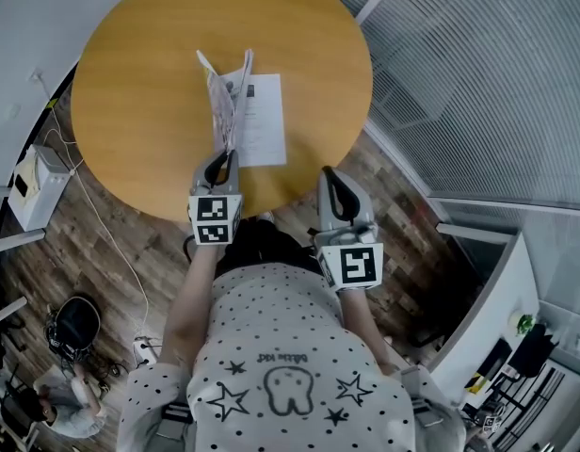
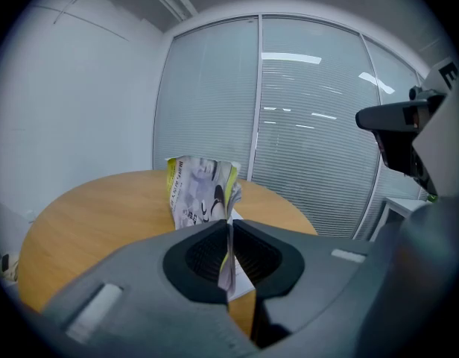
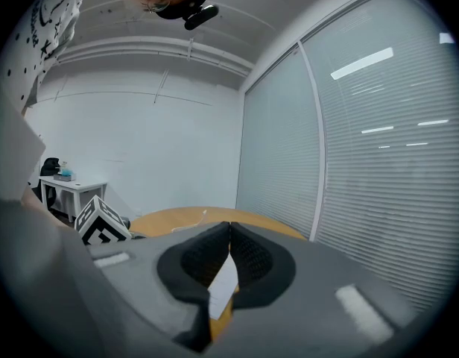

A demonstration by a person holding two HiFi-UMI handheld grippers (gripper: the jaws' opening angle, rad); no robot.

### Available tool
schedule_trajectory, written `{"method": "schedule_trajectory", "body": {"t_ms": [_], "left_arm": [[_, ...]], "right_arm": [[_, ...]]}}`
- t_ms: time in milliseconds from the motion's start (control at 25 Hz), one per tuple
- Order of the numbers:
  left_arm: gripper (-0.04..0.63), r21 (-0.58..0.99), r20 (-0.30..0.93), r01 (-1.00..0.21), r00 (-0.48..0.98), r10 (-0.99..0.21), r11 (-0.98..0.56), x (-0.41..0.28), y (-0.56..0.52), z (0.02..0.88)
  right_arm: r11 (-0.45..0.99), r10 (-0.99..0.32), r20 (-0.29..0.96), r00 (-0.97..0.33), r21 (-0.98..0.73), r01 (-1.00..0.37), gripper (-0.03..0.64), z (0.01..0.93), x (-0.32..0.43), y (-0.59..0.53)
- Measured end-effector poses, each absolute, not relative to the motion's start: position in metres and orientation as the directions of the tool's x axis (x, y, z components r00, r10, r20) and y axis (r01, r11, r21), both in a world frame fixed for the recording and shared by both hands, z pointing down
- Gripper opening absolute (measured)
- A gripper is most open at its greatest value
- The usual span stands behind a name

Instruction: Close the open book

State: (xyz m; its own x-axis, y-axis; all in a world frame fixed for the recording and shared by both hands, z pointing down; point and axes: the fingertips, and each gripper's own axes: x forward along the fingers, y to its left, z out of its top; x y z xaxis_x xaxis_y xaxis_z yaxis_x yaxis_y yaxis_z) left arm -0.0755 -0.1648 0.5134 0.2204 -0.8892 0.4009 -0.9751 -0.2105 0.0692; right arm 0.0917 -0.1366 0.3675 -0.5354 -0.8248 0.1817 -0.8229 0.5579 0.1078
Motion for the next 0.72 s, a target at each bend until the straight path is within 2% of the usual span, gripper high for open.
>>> {"method": "schedule_trajectory", "body": {"t_ms": [720], "left_arm": [[0.031,0.008,0.48,-0.927,0.332,-0.812,-0.374,-0.026,-0.175,0.542]], "right_arm": [[0.507,-0.855,0.182,-0.486,0.093,-0.857,0.005,0.37,0.109,-0.152]]}}
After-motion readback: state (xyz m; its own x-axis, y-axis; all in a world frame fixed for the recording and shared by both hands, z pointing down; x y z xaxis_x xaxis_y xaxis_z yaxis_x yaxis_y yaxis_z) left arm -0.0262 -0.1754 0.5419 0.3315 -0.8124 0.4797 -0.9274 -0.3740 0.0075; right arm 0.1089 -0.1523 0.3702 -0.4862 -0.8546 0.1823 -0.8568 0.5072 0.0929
